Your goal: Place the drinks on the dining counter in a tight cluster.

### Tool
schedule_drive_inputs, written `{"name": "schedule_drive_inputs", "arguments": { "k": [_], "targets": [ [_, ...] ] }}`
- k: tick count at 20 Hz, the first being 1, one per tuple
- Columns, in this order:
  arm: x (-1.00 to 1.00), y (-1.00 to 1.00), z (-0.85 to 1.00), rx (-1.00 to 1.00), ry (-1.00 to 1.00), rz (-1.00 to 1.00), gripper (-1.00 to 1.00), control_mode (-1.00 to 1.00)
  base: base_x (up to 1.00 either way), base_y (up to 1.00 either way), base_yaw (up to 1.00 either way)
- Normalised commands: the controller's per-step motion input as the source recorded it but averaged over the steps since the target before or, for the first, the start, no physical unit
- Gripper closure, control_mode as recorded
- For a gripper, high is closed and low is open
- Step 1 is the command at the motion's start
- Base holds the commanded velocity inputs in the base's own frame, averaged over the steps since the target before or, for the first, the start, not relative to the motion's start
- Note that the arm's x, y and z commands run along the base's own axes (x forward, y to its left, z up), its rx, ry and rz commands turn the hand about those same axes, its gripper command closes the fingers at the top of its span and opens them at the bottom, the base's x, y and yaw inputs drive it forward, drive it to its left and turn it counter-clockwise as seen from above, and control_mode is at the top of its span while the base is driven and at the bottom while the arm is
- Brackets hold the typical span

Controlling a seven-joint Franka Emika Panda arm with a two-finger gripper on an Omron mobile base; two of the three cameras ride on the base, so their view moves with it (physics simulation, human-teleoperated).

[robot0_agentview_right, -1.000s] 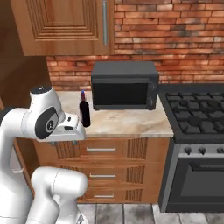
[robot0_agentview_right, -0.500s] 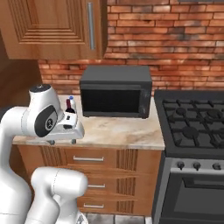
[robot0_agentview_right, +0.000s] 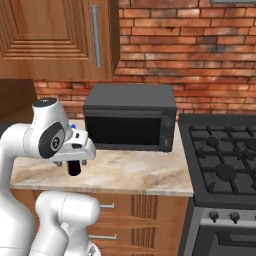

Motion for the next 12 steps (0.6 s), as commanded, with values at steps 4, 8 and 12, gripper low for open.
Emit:
{"name": "schedule_drive_inputs", "arguments": {
  "k": [4,8,12],
  "targets": [
    [0.0,0.0,0.0,0.0,0.0,0.0,-1.0,1.0,0.52,-0.14,0.0],
    [0.0,0.0,0.0,0.0,0.0,0.0,-1.0,1.0,0.21,-0.14,0.01],
    [0.0,0.0,0.0,0.0,0.0,0.0,-1.0,1.0,0.01,0.0,0.01]
  ]
}}
